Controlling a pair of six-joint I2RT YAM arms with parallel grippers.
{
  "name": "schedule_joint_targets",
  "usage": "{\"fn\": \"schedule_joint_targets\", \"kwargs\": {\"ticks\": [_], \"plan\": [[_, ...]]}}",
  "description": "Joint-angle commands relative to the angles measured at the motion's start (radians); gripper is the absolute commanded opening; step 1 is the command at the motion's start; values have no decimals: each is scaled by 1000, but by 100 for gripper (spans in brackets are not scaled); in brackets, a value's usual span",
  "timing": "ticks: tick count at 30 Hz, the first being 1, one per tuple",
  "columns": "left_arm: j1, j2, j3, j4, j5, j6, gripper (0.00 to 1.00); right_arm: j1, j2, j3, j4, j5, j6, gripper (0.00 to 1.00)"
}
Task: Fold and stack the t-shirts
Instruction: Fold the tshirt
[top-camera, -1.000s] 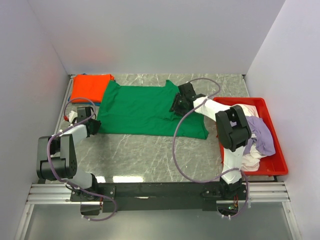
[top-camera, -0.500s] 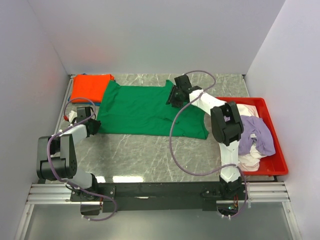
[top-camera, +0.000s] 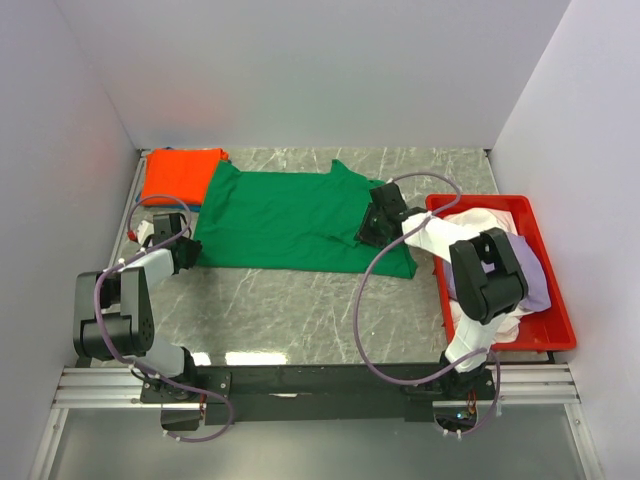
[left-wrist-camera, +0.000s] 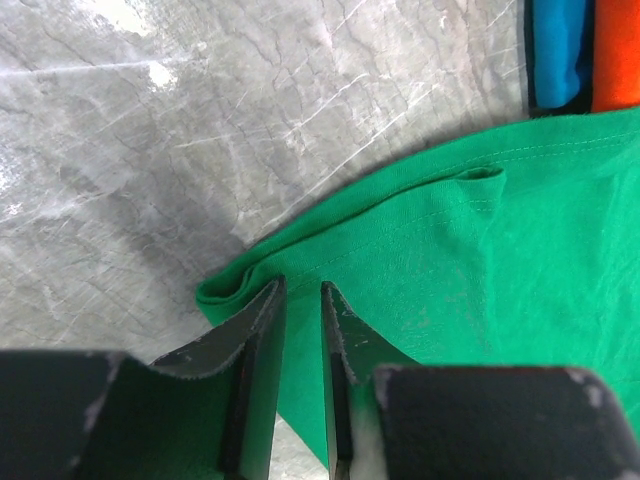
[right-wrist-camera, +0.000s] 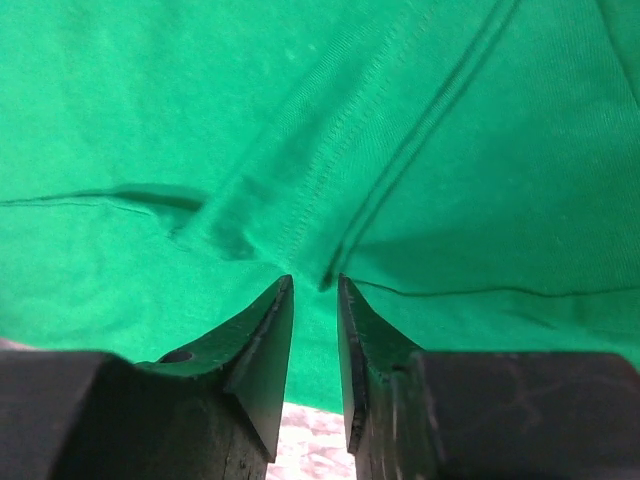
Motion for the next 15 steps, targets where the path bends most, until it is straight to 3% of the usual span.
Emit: {"fn": "schedule_joint_targets", "kwargs": {"ticks": [1, 15], "plan": [[3, 7, -3, 33, 9, 8, 26, -1, -7, -18, 70, 7, 21, 31], [5, 12, 0, 30, 8, 14, 26, 25, 74, 24, 69, -1, 22, 35]]}}
